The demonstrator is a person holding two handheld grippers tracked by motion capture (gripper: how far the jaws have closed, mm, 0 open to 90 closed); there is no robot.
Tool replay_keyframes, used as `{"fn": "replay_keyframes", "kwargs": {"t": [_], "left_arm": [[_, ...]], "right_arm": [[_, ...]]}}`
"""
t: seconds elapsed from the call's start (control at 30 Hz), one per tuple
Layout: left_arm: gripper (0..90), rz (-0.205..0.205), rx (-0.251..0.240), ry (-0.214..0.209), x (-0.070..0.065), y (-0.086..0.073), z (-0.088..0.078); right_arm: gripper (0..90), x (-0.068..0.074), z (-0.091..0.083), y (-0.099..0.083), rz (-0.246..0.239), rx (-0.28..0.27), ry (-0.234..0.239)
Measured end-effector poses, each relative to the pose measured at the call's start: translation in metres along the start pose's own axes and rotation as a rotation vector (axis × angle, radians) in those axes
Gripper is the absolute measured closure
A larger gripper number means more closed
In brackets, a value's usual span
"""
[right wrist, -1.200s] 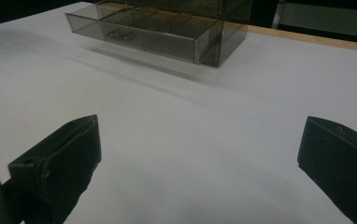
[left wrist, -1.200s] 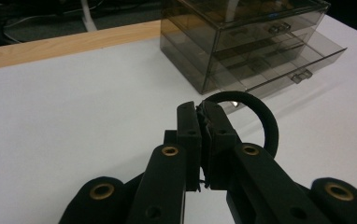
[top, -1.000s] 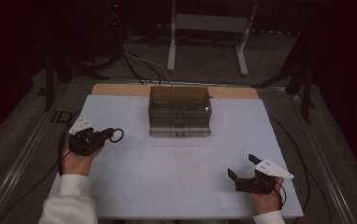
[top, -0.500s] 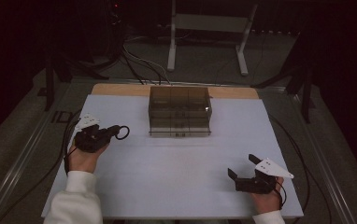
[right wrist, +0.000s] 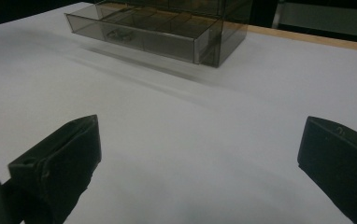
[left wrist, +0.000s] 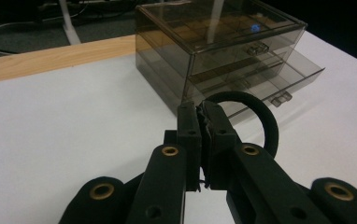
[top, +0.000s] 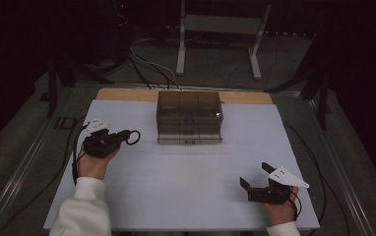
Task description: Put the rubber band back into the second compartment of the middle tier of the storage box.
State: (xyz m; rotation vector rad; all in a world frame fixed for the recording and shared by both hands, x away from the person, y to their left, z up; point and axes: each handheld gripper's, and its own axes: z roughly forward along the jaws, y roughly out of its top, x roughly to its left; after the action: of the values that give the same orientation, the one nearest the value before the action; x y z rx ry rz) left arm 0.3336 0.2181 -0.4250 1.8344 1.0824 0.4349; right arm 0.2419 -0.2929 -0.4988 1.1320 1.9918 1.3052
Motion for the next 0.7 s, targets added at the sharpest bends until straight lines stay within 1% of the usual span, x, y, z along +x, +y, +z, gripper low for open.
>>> {"fn": "replay_keyframes", "kwargs": {"t": [0.3,0.6,0.7], "left_arm": [[88.0,0.004,-0.002,-0.006,-0.003,0.005,0.005],[88.0,0.026,0.01,-0.011,-0.011,0.012,0.014],[88.0,0.026,0.002,-0.014,-0.012,0.015,0.016]], "right_arm": [[0.3,0.0,0.0,0.0,0.0,0.0,0.001],[0.3,0.0,0.0,0.0,0.001,-0.001,0.002],[0.3,0.0,0.0,0.0,0.001,-0.002,0.002]]}}
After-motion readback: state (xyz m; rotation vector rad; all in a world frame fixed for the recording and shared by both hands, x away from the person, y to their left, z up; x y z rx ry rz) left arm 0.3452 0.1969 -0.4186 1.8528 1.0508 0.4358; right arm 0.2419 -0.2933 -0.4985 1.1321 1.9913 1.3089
